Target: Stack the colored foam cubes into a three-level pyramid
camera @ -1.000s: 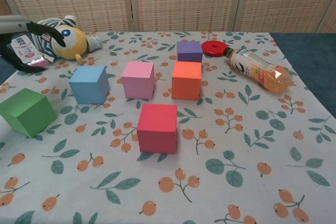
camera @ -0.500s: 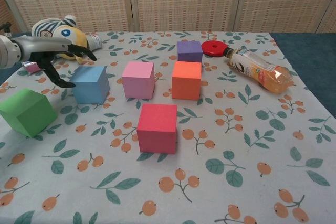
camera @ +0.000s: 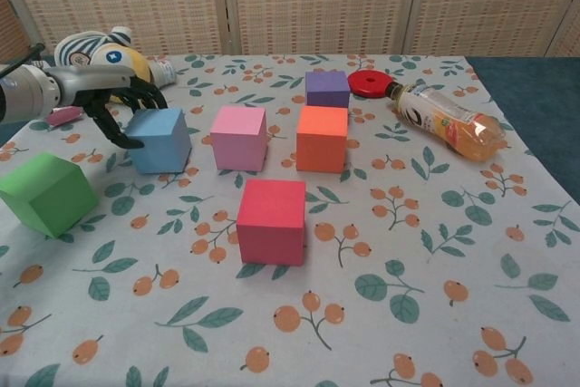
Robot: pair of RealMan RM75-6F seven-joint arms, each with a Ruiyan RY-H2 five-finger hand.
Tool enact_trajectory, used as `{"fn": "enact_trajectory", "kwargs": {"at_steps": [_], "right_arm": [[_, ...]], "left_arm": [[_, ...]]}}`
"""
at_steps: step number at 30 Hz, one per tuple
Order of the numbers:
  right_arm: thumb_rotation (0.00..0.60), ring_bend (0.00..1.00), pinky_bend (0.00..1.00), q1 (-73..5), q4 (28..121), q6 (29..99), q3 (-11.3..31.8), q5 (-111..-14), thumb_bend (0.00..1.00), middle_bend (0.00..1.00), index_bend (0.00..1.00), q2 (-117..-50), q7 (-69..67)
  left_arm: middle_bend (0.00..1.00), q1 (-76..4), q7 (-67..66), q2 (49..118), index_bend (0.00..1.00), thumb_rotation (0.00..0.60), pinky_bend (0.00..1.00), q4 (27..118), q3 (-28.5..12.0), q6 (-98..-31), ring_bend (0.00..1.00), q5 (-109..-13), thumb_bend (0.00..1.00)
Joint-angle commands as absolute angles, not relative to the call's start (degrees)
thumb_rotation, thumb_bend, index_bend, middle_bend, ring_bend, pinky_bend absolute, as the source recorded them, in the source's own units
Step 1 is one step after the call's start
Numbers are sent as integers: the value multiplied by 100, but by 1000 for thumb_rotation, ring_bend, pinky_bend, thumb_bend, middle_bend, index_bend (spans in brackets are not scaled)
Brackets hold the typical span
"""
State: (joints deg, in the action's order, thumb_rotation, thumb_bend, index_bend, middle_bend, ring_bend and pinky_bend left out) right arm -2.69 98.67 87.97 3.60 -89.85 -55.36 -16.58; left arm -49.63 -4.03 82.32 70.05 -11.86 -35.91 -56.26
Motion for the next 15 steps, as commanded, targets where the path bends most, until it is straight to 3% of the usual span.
{"fn": "enact_trajectory", "kwargs": {"at_steps": [1,15], "right_arm": [[600,0,0,-273,9868,8790,362,-8972,0,0,0,-5536,-1654],[600,0,0,-291,9891,8713,386,-8834,0,0,0,-5542,-1568]], "left_arm": [[323,-4998,-362,8212,418,600,167,7011,-1248,-3644,288,-5627,320],[319,-5419,-276,8555,409,600,167,6518,-1327,-3237,278,-5543,320]]}}
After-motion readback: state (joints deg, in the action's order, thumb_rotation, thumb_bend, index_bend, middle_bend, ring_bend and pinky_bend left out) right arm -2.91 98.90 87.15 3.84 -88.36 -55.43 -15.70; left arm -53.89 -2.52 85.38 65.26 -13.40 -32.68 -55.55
